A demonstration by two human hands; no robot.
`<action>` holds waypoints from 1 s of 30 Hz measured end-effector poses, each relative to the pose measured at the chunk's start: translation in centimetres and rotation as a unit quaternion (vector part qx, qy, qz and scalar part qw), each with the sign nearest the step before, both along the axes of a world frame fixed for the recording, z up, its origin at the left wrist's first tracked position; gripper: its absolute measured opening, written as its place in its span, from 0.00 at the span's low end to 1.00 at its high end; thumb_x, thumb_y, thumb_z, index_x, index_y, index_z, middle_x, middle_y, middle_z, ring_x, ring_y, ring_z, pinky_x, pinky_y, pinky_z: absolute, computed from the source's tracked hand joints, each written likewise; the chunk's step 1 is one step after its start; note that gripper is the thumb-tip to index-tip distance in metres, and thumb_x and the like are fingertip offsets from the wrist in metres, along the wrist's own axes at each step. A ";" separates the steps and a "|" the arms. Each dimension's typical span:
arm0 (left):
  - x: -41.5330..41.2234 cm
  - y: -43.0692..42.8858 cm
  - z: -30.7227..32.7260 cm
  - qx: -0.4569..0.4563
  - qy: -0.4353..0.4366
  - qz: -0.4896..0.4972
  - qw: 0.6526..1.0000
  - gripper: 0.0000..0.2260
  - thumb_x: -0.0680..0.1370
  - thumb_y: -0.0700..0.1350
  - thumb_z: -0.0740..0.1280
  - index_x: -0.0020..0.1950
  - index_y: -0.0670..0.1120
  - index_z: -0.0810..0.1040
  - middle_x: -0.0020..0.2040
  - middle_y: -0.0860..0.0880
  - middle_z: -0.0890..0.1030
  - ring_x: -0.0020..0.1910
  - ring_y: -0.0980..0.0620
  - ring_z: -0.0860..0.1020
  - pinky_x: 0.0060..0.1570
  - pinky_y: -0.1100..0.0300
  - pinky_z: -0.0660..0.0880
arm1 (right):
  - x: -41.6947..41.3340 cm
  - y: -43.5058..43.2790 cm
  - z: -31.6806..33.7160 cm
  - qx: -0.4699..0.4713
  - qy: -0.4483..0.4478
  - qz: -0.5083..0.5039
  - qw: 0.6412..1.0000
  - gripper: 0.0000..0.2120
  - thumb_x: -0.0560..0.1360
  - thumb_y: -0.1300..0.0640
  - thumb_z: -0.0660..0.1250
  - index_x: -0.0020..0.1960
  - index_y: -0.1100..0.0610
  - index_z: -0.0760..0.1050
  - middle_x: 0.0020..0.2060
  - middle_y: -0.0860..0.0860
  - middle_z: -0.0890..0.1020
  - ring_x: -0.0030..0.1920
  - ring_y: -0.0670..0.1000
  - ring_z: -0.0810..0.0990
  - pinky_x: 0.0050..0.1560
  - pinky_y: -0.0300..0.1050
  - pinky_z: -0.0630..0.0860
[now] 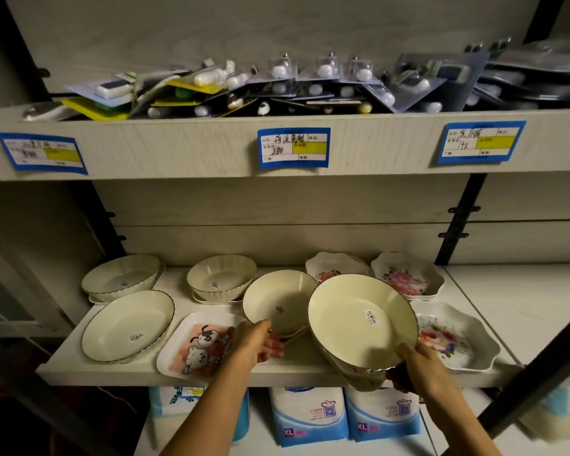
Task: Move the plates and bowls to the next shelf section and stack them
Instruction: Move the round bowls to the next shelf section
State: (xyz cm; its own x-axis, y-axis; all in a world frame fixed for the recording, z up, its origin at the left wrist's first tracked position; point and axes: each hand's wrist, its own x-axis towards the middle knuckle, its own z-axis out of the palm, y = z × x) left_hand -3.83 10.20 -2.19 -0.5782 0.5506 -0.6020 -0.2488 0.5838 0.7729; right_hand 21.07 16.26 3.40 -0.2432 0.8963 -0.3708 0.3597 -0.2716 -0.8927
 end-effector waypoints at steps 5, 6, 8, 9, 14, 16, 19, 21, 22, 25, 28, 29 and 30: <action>0.3 -0.2 0.7 0.022 0.026 0.011 0.999 0.14 0.80 0.44 0.56 0.40 0.38 0.74 0.19 0.47 0.79 0.17 0.53 0.77 0.17 0.68 0.63 | -0.3 -0.2 0.4 -0.007 0.011 0.008 1.000 0.12 0.80 0.60 0.53 0.41 0.59 0.69 0.29 0.61 0.76 0.29 0.55 0.72 0.31 0.45 0.69; 0.3 -0.3 0.9 0.029 0.030 0.015 0.999 0.14 0.80 0.43 0.56 0.39 0.38 0.74 0.19 0.47 0.79 0.16 0.53 0.76 0.17 0.68 0.63 | -0.3 -0.1 0.4 -0.006 0.010 0.011 1.000 0.11 0.80 0.60 0.53 0.41 0.59 0.69 0.30 0.61 0.76 0.29 0.54 0.73 0.31 0.46 0.69; 0.3 -0.6 1.4 0.040 0.037 0.015 0.998 0.15 0.80 0.42 0.55 0.38 0.38 0.73 0.19 0.47 0.79 0.16 0.53 0.76 0.17 0.67 0.63 | -0.3 -0.1 0.4 -0.001 0.007 0.016 1.000 0.11 0.80 0.59 0.53 0.41 0.58 0.69 0.30 0.61 0.77 0.29 0.54 0.73 0.31 0.46 0.69; 0.3 -0.9 1.7 0.045 0.042 0.012 0.998 0.15 0.80 0.42 0.55 0.38 0.37 0.74 0.19 0.47 0.79 0.16 0.53 0.76 0.17 0.68 0.63 | -0.3 -0.1 0.4 0.002 0.009 0.017 1.000 0.11 0.80 0.59 0.53 0.41 0.58 0.70 0.31 0.61 0.77 0.29 0.54 0.73 0.31 0.46 0.69; -0.2 -2.3 3.1 0.060 0.081 0.008 0.995 0.17 0.79 0.39 0.56 0.32 0.36 0.74 0.19 0.46 0.79 0.16 0.52 0.76 0.16 0.70 0.61 | -0.2 -0.2 0.6 0.023 0.020 0.003 1.000 0.11 0.79 0.59 0.54 0.41 0.58 0.71 0.31 0.61 0.77 0.29 0.54 0.73 0.30 0.45 0.68; -0.4 -3.2 3.8 0.074 0.095 0.005 0.993 0.17 0.78 0.39 0.56 0.32 0.36 0.74 0.20 0.46 0.79 0.16 0.51 0.76 0.18 0.68 0.61 | 0.2 -0.3 0.6 0.035 0.015 -0.001 0.999 0.11 0.78 0.61 0.55 0.40 0.60 0.71 0.28 0.60 0.77 0.26 0.54 0.72 0.28 0.44 0.67; -0.4 -4.9 5.1 0.101 0.101 0.003 0.990 0.14 0.78 0.39 0.57 0.35 0.35 0.73 0.20 0.44 0.79 0.16 0.50 0.76 0.19 0.67 0.61 | 1.2 -0.7 0.8 0.034 0.020 -0.015 0.999 0.10 0.78 0.62 0.55 0.40 0.60 0.70 0.30 0.61 0.77 0.28 0.54 0.72 0.28 0.45 0.68; -0.1 -6.1 6.1 0.098 0.097 -0.010 0.990 0.13 0.79 0.40 0.58 0.37 0.36 0.72 0.21 0.44 0.79 0.16 0.52 0.75 0.20 0.69 0.60 | 2.1 -1.1 0.9 0.029 0.023 -0.024 0.999 0.10 0.78 0.61 0.55 0.41 0.60 0.70 0.32 0.62 0.77 0.29 0.54 0.72 0.28 0.45 0.68; 0.1 -6.7 6.5 0.093 0.098 -0.019 0.991 0.13 0.79 0.41 0.58 0.38 0.36 0.73 0.21 0.44 0.79 0.16 0.52 0.74 0.20 0.69 0.59 | 2.6 -1.3 1.0 0.031 0.023 -0.028 0.999 0.09 0.79 0.61 0.55 0.42 0.61 0.71 0.32 0.62 0.77 0.28 0.53 0.72 0.28 0.45 0.68; 0.9 -8.0 7.3 0.090 0.114 -0.048 0.988 0.13 0.79 0.42 0.60 0.37 0.36 0.74 0.21 0.44 0.78 0.16 0.53 0.73 0.20 0.67 0.61 | 4.2 -1.8 1.1 0.042 0.009 -0.031 0.999 0.10 0.79 0.61 0.55 0.42 0.62 0.71 0.30 0.61 0.78 0.27 0.53 0.72 0.30 0.45 0.68; 2.6 -9.0 7.8 0.104 0.136 -0.065 0.983 0.14 0.78 0.40 0.61 0.34 0.36 0.74 0.20 0.43 0.76 0.17 0.51 0.71 0.20 0.65 0.62 | 6.6 -1.9 1.0 0.062 -0.008 -0.039 0.997 0.11 0.78 0.60 0.56 0.41 0.63 0.72 0.29 0.61 0.79 0.26 0.53 0.74 0.30 0.46 0.70; 3.2 -9.2 7.9 0.105 0.144 -0.068 0.982 0.14 0.78 0.39 0.61 0.33 0.36 0.73 0.20 0.43 0.76 0.17 0.51 0.70 0.21 0.64 0.62 | 7.5 -1.9 0.9 0.060 -0.011 -0.039 0.997 0.11 0.78 0.60 0.56 0.42 0.64 0.72 0.29 0.61 0.80 0.26 0.53 0.74 0.31 0.46 0.70; 4.0 -9.4 7.9 0.103 0.150 -0.071 0.981 0.15 0.78 0.40 0.61 0.32 0.37 0.73 0.20 0.43 0.75 0.17 0.51 0.70 0.23 0.63 0.62 | 8.3 -1.8 0.8 0.054 -0.012 -0.039 0.998 0.11 0.78 0.59 0.56 0.43 0.64 0.73 0.29 0.60 0.80 0.26 0.53 0.74 0.31 0.46 0.70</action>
